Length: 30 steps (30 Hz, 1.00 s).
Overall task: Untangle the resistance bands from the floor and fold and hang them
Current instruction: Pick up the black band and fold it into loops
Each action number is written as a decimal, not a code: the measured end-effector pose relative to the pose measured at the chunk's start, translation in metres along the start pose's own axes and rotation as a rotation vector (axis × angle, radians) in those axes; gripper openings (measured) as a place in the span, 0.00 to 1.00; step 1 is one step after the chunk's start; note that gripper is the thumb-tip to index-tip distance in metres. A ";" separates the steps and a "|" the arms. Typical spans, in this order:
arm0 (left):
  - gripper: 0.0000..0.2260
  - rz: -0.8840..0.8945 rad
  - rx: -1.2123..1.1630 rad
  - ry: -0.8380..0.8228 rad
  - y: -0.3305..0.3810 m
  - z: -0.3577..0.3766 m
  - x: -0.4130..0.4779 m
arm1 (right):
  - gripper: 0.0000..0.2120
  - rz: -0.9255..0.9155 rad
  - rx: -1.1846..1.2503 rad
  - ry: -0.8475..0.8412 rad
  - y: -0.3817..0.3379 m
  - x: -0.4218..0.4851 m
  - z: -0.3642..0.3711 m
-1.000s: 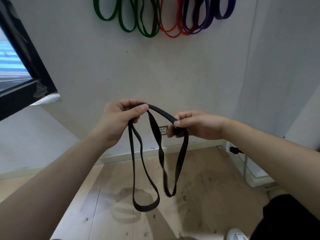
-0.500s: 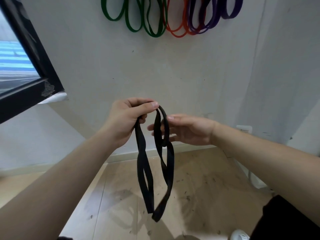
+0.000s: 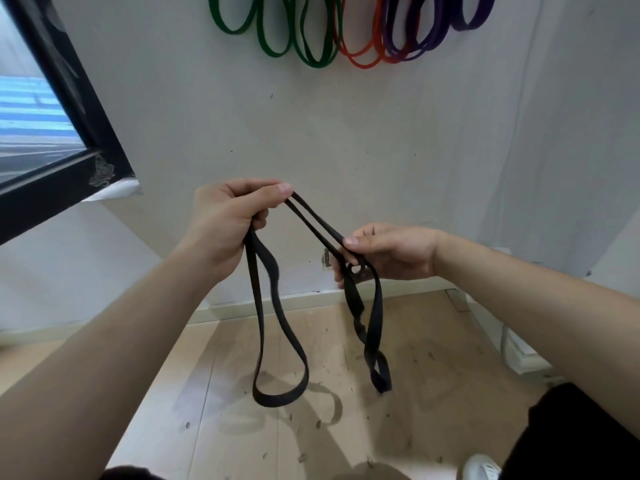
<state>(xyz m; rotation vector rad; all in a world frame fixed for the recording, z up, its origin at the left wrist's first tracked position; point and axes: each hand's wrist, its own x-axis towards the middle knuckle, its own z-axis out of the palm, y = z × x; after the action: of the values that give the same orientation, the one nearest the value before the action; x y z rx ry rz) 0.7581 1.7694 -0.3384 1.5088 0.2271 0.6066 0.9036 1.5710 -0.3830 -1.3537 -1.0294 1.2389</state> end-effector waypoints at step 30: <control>0.08 -0.066 0.280 -0.297 -0.033 0.031 -0.016 | 0.15 -0.012 0.027 0.173 0.005 -0.022 -0.008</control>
<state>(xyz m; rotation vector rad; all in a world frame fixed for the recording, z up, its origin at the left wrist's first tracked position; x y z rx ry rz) 0.7680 1.7368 -0.3720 1.8323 0.1344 0.2995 0.9083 1.5475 -0.3851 -1.4056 -0.8948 1.1020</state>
